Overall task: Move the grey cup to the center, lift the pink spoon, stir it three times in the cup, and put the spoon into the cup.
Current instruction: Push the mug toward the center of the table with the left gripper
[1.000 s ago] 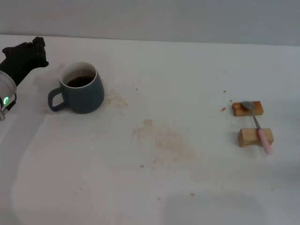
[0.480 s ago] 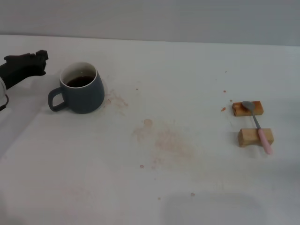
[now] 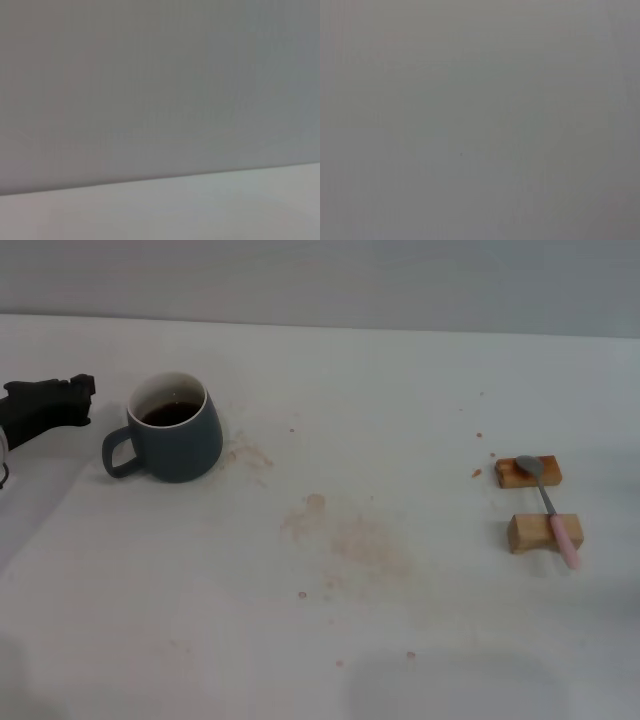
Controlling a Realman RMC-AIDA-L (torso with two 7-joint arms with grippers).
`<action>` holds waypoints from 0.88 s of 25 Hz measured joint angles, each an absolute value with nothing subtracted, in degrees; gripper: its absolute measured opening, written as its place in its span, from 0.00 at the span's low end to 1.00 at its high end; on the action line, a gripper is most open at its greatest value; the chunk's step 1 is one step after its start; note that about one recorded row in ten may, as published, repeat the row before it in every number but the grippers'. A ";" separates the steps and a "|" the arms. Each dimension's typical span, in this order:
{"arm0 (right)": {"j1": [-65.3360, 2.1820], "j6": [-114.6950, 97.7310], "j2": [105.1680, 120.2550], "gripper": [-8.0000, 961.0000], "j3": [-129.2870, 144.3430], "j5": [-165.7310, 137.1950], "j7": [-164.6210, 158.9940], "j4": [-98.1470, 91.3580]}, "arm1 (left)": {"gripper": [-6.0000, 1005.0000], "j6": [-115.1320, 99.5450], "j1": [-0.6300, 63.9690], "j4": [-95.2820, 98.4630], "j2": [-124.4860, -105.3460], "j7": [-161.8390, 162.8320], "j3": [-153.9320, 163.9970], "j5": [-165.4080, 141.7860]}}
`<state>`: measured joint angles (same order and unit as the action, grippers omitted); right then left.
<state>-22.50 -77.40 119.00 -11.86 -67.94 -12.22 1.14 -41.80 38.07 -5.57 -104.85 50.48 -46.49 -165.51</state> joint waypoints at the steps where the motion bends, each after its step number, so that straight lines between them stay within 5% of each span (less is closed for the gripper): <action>1: -22.53 -77.30 119.01 0.64 -11.86 -67.94 -12.22 1.14 | 0.05 -41.79 38.15 -5.38 -104.93 50.50 -46.27 -165.51; 22: -23.45 -74.48 118.82 0.63 -11.96 -67.94 -12.21 0.89 | 0.06 -42.25 40.41 -3.85 -105.97 53.24 -39.31 -165.49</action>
